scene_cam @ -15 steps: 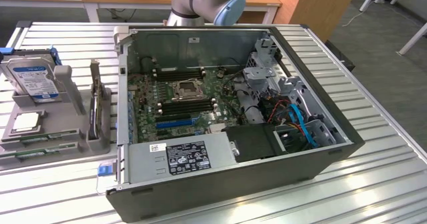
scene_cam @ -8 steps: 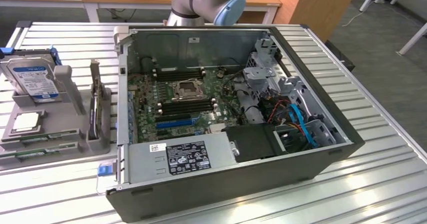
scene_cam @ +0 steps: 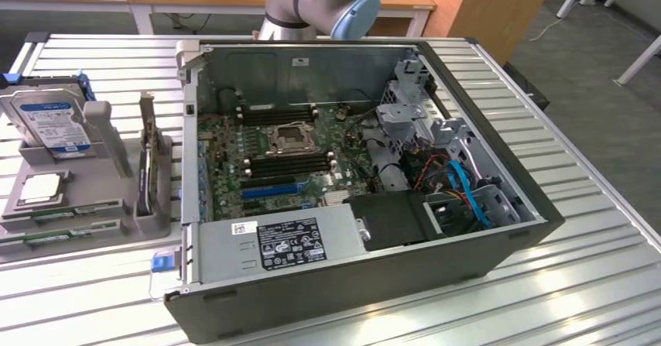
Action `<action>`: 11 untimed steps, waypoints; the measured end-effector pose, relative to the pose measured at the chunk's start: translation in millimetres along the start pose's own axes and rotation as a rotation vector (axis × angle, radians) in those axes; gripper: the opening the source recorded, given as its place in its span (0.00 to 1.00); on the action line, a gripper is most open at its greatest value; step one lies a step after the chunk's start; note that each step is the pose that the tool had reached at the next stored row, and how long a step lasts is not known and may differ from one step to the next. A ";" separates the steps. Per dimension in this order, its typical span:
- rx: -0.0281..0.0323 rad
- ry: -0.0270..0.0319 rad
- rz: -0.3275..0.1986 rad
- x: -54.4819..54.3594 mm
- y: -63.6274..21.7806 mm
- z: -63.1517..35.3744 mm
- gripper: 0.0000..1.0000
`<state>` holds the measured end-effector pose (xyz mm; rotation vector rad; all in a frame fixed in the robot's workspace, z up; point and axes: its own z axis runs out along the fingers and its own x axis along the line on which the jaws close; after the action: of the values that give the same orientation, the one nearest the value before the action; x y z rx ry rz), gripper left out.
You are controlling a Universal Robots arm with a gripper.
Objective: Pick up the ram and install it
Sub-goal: 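Pick up the ram and move it above insertion slot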
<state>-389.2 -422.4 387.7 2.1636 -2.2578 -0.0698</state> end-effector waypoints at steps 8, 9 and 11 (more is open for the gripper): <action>0.0001 0.0000 0.000 0.0 -0.1 0.5 0.31; 0.0001 -0.0001 0.000 0.0 -0.1 1.0 0.31; 0.0000 0.0000 0.000 0.1 -0.1 2.5 0.31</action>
<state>-389.2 -422.4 385.3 2.1636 -2.2578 -0.0698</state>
